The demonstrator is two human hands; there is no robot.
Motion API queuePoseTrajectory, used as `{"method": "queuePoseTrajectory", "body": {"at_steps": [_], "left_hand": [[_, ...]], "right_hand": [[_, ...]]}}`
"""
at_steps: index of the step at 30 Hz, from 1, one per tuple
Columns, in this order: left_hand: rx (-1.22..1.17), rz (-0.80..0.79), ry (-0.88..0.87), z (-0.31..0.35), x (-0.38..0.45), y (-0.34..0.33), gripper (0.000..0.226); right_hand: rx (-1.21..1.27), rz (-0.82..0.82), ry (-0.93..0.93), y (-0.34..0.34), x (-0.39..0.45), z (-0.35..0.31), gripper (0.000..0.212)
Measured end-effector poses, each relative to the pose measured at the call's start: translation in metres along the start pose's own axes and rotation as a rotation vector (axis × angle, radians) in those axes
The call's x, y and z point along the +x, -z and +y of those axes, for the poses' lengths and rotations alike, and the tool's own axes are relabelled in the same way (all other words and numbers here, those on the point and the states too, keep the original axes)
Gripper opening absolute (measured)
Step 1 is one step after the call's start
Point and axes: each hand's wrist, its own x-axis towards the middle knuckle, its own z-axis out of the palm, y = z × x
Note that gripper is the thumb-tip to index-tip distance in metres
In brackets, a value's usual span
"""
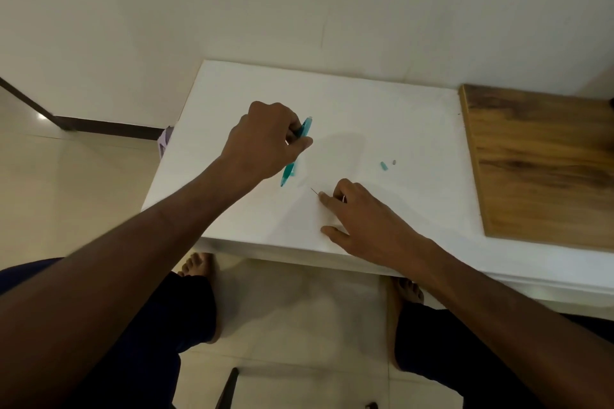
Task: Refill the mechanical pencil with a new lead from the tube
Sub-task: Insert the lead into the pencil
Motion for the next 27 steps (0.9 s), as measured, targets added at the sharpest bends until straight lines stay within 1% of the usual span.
{"method": "queuePoseTrajectory", "body": {"at_steps": [3,6,8,12,15,17,20,22,27], "left_hand": [[0.012,0.005,-0.005,0.002,-0.003,0.002,0.034],[0.021,0.002,-0.008,0.003,-0.007,0.001,0.034],[0.023,-0.002,-0.012,0.003,-0.009,0.000,0.034],[0.025,0.001,-0.020,0.004,-0.011,0.001,0.032],[0.024,-0.002,-0.017,0.004,-0.013,0.002,0.031],[0.030,-0.004,-0.019,0.004,-0.013,0.002,0.030],[0.035,0.000,-0.022,0.003,-0.013,0.001,0.031],[0.050,-0.002,-0.025,0.002,-0.013,0.000,0.030],[0.053,-0.014,-0.023,0.005,-0.014,-0.001,0.028]], "right_hand": [[-0.086,0.050,0.043,-0.010,-0.014,-0.016,0.069],[-0.150,0.129,0.113,-0.019,-0.024,-0.030,0.057],[-0.144,0.214,0.162,-0.024,-0.027,-0.033,0.046],[-0.144,0.268,0.224,-0.029,-0.030,-0.034,0.042],[-0.104,0.332,0.260,-0.032,-0.030,-0.031,0.027],[-0.045,0.369,0.252,-0.037,-0.031,-0.032,0.017],[0.057,0.406,0.216,-0.042,-0.033,-0.031,0.015],[0.083,0.428,0.231,-0.043,-0.034,-0.028,0.011],[-0.022,0.484,0.334,-0.044,-0.036,-0.027,0.016]]}}
